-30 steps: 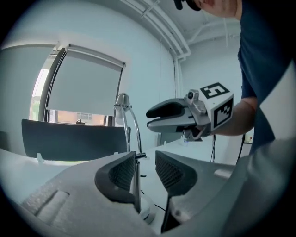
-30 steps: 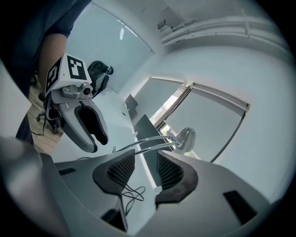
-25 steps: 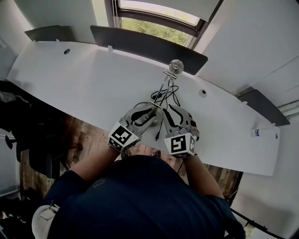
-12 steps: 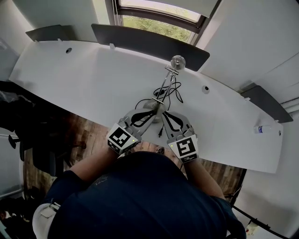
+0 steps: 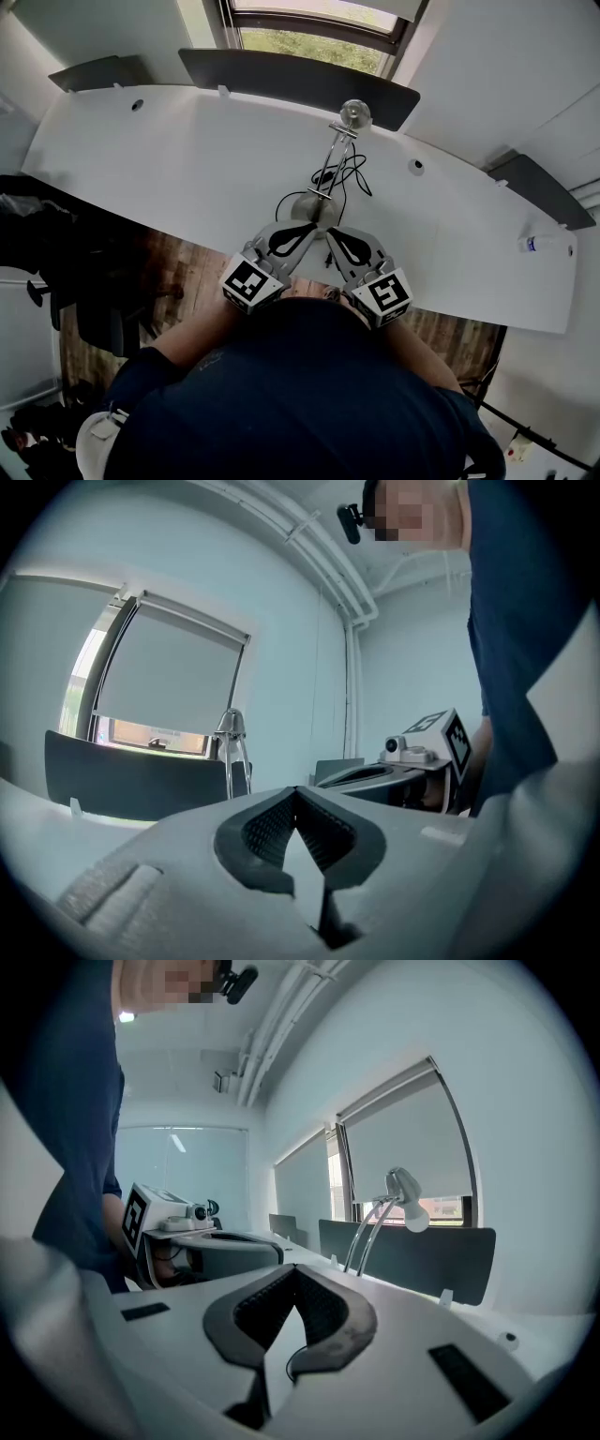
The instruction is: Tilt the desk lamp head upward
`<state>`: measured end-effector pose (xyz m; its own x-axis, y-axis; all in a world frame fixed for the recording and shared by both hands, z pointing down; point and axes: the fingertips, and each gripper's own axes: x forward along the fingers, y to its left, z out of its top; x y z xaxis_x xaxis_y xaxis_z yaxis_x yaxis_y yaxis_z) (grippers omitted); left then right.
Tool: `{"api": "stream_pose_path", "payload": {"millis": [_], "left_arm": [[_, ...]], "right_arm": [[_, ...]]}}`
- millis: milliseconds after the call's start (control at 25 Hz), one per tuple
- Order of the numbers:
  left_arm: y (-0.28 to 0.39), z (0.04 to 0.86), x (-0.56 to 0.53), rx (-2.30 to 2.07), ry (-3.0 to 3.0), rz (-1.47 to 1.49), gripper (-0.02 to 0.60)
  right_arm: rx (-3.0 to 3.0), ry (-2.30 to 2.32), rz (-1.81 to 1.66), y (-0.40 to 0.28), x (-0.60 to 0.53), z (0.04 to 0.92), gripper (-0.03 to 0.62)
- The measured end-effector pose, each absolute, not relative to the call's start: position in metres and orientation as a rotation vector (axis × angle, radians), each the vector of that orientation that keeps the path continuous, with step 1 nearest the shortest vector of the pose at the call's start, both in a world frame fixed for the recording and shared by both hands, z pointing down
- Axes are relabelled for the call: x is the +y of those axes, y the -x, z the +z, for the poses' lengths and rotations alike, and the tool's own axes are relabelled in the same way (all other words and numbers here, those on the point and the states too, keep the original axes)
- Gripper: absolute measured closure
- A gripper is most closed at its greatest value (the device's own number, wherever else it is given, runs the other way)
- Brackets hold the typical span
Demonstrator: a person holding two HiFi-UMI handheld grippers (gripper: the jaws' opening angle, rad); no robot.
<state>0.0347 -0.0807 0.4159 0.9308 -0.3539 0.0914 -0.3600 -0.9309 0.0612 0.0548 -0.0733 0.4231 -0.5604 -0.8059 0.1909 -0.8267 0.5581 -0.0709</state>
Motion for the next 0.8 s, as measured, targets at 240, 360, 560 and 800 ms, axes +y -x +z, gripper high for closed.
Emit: {"api": "stream_pose_path", "payload": {"millis": [240, 360, 560, 800], "left_arm": [[-0.0353, 0.4119, -0.0809, -0.576, -3.034, 0.101, 0.574], [-0.0364, 0.41, -0.0794, -0.578, -3.009, 0.074, 0.574], [-0.037, 0.4114, -0.0797, -0.572, -3.014, 0.095, 0.574], [-0.0373, 0.4118, -0.0819, -0.572, -3.003, 0.086, 0.574]], "right_arm": [[-2.658, -1.395, 0.303, -0.0574, -0.0716, 0.4314, 0.583], [-2.663, -1.389, 0.307, -0.0565, -0.071, 0.432, 0.583], [-2.671, -1.384, 0.314, -0.0552, -0.0723, 0.4321, 0.584], [-2.672, -1.386, 0.331, -0.0563, -0.0748, 0.4317, 0.583]]}}
